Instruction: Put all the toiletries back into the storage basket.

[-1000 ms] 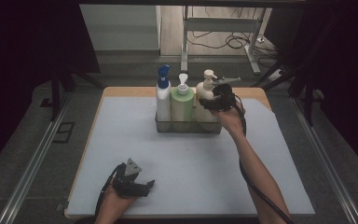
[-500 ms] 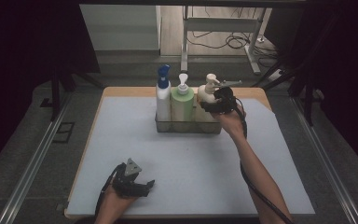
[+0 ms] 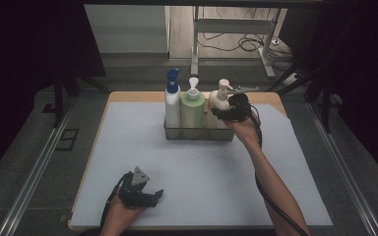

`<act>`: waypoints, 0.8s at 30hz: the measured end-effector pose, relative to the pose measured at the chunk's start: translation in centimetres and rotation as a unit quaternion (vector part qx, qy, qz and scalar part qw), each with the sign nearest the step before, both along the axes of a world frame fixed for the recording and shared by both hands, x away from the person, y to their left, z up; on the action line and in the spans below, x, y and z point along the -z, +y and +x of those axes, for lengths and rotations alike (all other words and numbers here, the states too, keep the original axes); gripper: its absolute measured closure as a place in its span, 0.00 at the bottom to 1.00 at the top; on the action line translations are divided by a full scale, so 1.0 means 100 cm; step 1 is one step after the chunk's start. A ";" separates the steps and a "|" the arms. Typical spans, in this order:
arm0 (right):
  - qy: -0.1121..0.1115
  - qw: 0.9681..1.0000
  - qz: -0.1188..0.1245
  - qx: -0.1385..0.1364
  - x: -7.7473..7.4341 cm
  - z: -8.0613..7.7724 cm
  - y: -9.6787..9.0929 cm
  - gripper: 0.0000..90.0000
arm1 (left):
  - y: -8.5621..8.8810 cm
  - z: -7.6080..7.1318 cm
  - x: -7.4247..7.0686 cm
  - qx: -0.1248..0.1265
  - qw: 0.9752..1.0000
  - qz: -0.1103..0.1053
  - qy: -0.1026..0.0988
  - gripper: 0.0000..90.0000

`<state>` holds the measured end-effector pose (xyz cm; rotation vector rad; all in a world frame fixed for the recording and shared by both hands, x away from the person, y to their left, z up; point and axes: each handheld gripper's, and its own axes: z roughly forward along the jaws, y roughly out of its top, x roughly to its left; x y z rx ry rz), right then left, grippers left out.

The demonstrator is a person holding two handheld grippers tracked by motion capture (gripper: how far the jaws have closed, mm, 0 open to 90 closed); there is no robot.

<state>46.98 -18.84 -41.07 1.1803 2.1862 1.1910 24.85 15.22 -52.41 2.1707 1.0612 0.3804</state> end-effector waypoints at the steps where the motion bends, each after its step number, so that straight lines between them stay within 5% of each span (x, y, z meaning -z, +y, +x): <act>1: 0.001 1.000 0.005 -0.002 0.000 0.000 -0.001 0.34 | 0.000 0.000 0.000 0.000 1.000 0.000 0.000 0.14; 24: -0.010 1.000 -0.012 -0.017 -0.013 -0.026 -0.018 0.35 | 0.000 0.000 0.000 0.000 1.000 -0.001 0.000 0.14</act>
